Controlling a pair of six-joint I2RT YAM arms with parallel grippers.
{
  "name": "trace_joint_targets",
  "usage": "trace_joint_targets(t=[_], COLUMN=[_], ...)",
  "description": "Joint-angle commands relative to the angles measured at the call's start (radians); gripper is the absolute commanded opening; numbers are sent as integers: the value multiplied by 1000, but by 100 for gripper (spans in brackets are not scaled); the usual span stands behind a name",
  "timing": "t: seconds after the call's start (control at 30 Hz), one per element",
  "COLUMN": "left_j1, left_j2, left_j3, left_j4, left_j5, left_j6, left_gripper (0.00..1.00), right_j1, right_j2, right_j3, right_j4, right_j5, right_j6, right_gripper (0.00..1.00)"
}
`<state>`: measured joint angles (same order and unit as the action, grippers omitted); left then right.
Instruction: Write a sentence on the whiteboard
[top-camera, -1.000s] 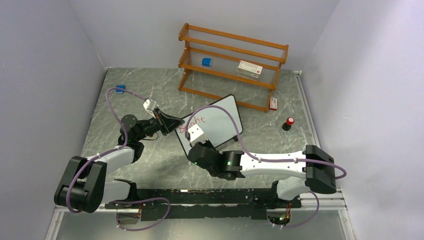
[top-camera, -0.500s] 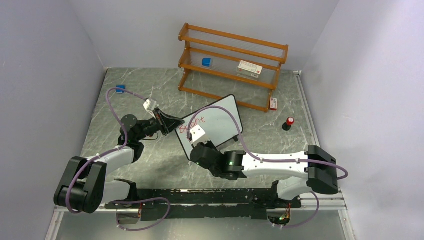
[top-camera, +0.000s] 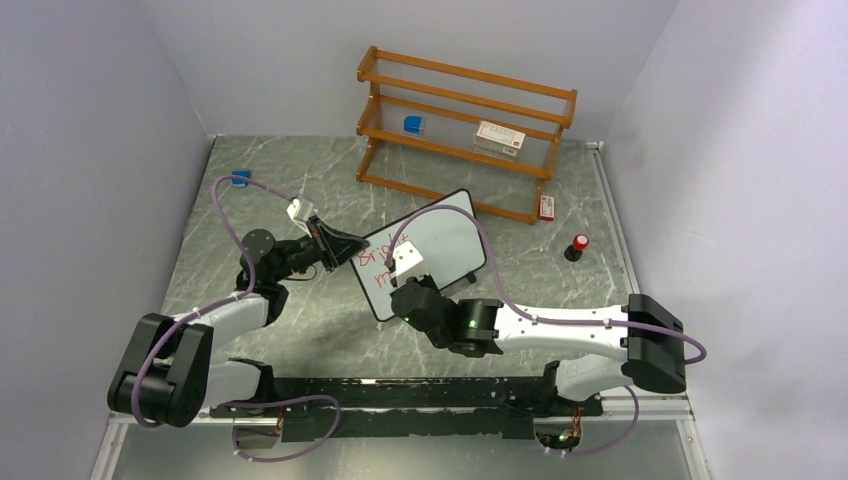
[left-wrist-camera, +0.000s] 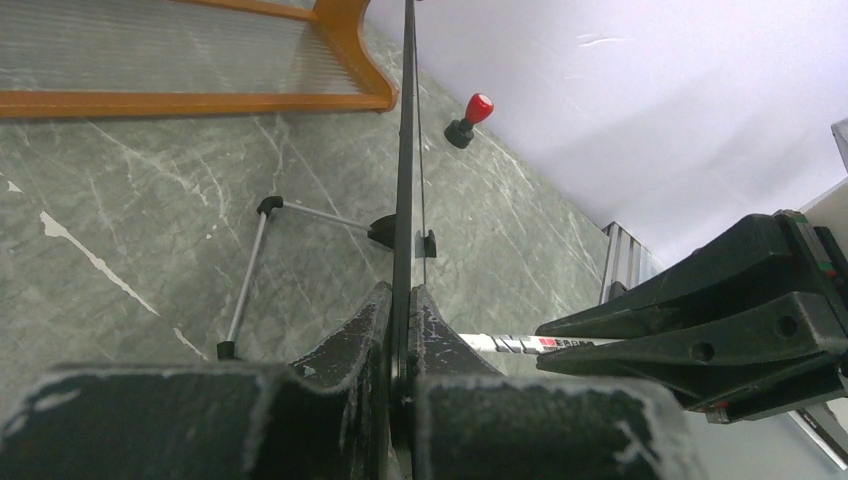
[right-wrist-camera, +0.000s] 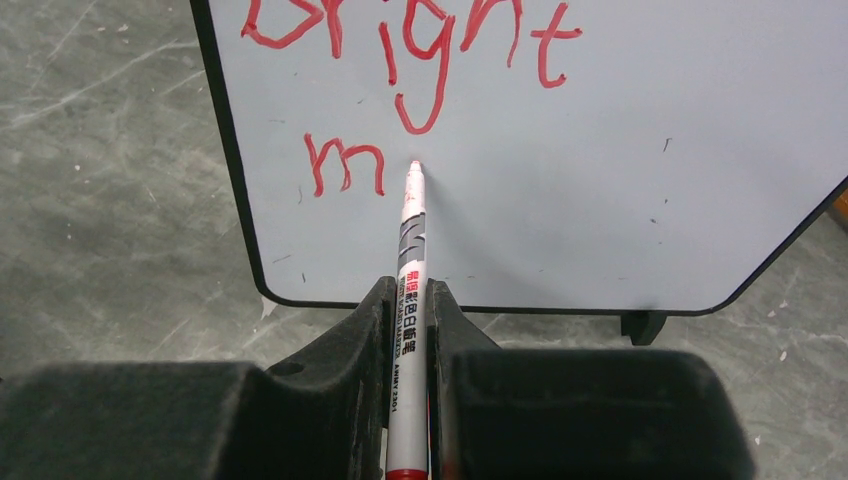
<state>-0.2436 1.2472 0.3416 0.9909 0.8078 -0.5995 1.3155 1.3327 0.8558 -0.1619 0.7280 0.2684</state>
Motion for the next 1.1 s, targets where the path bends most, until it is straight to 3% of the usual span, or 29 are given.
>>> trace_joint_targets(t=[0.0, 0.67, 1.07], left_j1=[-9, -8, -10], left_j2=[-19, -20, -23], left_j3=[24, 23, 25], left_j4=[16, 16, 14], left_j5=[24, 22, 22], left_j6=[25, 25, 23], left_gripper=[5, 5, 5], right_j1=[-15, -27, -27], right_j2=[-6, 29, 25], right_j3=[-4, 25, 23], right_j4=[53, -14, -76], right_j5=[15, -62, 5], right_j6=[4, 9, 22], right_gripper=[0, 0, 0])
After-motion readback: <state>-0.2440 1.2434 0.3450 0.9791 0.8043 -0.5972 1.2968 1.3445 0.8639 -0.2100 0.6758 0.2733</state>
